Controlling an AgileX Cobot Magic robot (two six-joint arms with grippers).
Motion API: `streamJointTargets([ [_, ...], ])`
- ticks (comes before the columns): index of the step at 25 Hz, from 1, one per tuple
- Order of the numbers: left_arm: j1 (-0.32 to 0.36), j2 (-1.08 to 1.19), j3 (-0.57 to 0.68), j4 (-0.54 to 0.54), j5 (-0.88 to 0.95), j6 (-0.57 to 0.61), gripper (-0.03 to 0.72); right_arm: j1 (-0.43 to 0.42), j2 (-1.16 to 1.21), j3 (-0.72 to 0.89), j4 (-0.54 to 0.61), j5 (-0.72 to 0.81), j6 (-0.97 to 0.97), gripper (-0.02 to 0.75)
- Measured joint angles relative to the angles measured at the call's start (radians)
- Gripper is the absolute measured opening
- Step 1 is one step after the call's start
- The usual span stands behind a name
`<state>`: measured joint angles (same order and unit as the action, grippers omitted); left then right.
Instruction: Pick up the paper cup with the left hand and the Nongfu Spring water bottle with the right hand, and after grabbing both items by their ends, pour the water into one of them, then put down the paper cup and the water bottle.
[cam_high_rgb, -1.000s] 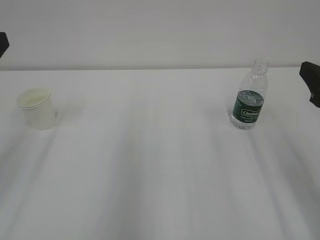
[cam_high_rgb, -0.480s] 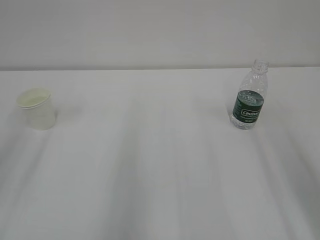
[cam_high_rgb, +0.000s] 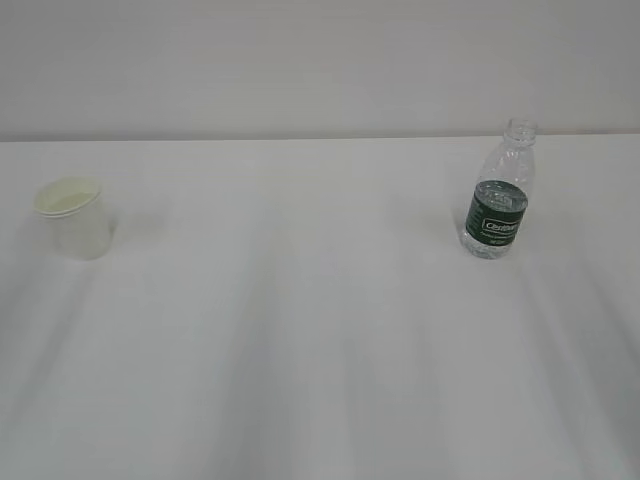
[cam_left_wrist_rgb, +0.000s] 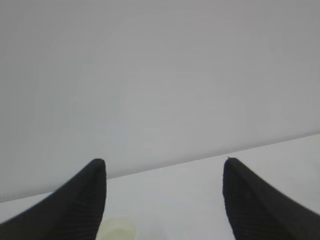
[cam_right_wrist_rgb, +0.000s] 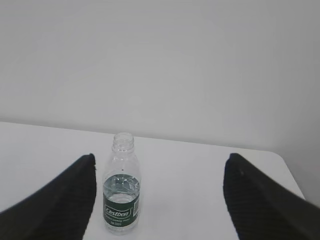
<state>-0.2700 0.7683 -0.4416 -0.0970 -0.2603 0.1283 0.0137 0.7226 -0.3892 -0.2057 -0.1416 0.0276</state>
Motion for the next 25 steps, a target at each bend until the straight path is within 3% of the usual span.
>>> streamJointTargets([
  [17,0.000,-0.139,-0.067,0.038,0.312,0.004,0.515,0.000,-0.197,-0.092,0.005,0.508,0.000,0.592],
  [21,0.000,-0.163,-0.113,0.069,0.461,0.004,0.502,0.002,-0.225,-0.118,0.100,0.612,-0.099,0.581],
  [25,0.043,-0.176,-0.159,0.079,0.578,0.004,0.486,0.008,-0.245,-0.139,0.228,0.695,-0.235,0.539],
])
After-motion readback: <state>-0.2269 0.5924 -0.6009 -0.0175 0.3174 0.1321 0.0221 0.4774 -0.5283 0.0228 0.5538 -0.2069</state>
